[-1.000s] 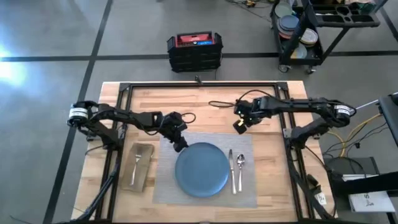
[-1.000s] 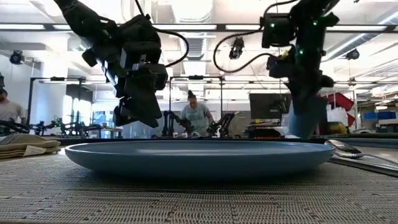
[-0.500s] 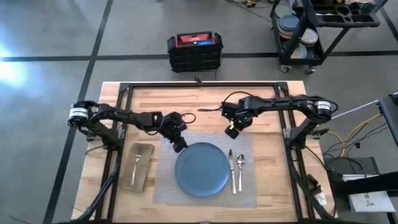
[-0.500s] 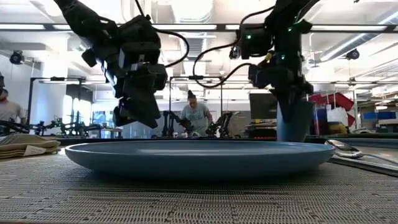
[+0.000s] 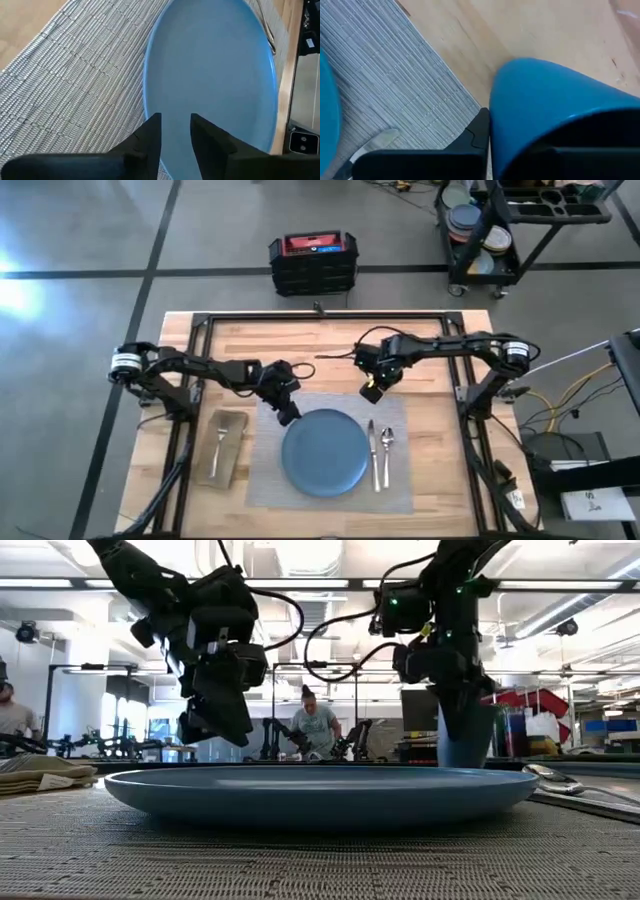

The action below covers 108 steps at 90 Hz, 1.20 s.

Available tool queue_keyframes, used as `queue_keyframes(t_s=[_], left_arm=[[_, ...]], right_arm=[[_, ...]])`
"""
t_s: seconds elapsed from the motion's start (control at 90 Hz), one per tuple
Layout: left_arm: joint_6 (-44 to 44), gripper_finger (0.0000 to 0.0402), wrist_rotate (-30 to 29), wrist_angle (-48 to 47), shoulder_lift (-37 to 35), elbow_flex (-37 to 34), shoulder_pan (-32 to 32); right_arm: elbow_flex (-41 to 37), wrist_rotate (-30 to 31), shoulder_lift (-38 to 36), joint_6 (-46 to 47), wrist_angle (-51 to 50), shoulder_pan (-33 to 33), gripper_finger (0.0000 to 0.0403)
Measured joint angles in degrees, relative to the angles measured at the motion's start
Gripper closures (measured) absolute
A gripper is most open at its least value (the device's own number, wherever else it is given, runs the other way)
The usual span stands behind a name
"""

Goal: Set table place
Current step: Move the blue cup to the top right of the gray table mat, then adjust the silver spoon on the gray table mat

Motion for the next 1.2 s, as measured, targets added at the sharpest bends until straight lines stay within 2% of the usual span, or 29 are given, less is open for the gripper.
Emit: queue_keyframes(t_s=[0.4, 0.722, 0.911, 1.022, 1.2], left_arm=[[0.41, 0.0289, 0.0, -0.26, 0.0, 0.0, 0.01], [1.65, 0.0287, 0.0, -0.58, 0.0, 0.0, 0.02], [2.2, 0.0285, 0.04, -0.51, 0.0, 0.0, 0.02], [6.03, 0.0288, -0.01, 0.41, 0.0, 0.0, 0.44], [12.58, 0.0298, -0.05, 0.3, -0.01, 2.13, 1.75]], right_arm=[[0.4, 1.21, -2.02, 0.06, -0.09, 0.0, 0.0329], [0.45, 2.66, -7.28, 3.21, -0.16, 0.02, 0.0297], [0.45, 4.73, -13.24, 9.07, 1.48, 0.15, 0.0285], [0.45, 7.99, -16.83, 14.1, 4.1, 1.23, 0.0283], [0.47, 12.87, -20.71, 15.45, 8.52, 4.08, 0.0295]])
